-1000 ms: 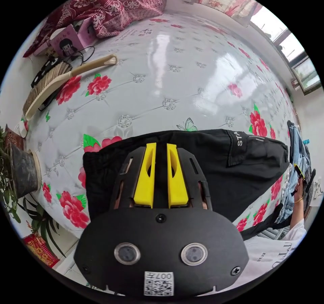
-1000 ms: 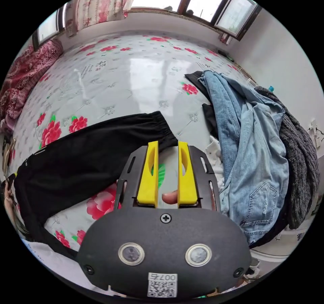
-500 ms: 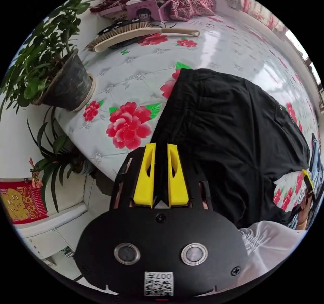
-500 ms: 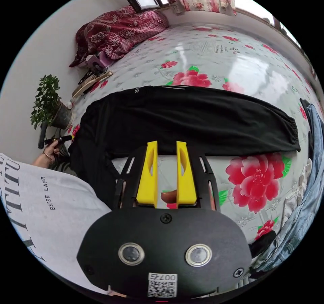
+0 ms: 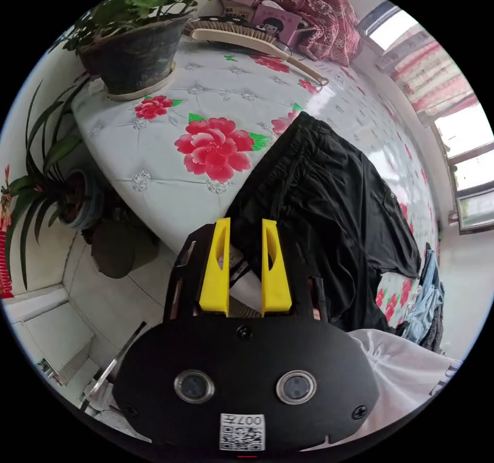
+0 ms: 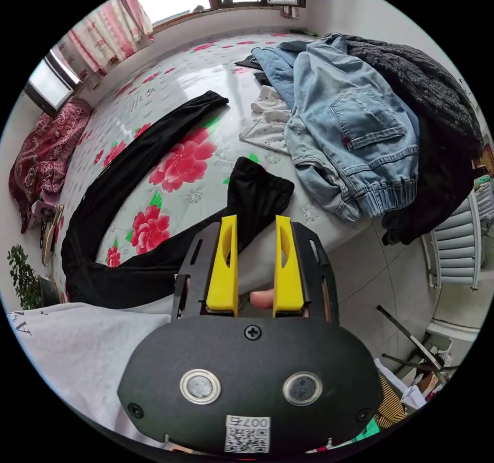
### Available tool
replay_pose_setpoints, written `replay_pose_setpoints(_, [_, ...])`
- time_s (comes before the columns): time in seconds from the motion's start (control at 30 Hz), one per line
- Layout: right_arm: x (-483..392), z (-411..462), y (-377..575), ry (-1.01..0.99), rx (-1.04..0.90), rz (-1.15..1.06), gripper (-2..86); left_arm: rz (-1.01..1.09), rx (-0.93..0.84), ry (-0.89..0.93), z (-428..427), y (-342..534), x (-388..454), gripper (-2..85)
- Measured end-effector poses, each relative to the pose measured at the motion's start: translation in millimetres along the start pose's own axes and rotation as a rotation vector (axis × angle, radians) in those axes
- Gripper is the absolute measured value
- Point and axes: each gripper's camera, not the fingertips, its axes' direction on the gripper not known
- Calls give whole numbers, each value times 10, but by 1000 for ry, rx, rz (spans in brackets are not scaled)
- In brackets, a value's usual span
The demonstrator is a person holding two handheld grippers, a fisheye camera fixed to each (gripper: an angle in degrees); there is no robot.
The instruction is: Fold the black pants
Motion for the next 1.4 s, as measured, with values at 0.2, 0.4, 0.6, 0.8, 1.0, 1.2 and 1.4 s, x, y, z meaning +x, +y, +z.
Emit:
replay_pose_setpoints(0.2, [-250,44,153,64,41,-131,95,132,32,-180,24,59,361,57])
replay_pose_setpoints(0.4, [-359,501,-122,54,-26,-96,70,66,55,-154,-67,143,274,5])
replay_pose_setpoints(0.6, [81,49,25,-115,97,123,6,66,92,-134,-220,233,173,-6])
replay_pose_setpoints(0.8, [400,-1290,482,-311,429,370,1,16,89,-83,-213,292,-30,-7])
replay_pose_setpoints(1.0, [-64,-701,-492,-41,302,177,22,-65,63,-55,-83,269,-242,-3])
replay_pose_setpoints(1.2, [257,-52,-432,40,70,68,61,-78,100,-8,-264,423,-642,24])
replay_pose_setpoints(1.4, [1337,277,218,-388,-9,272,85,-113,50,156,-268,690,-1155,51])
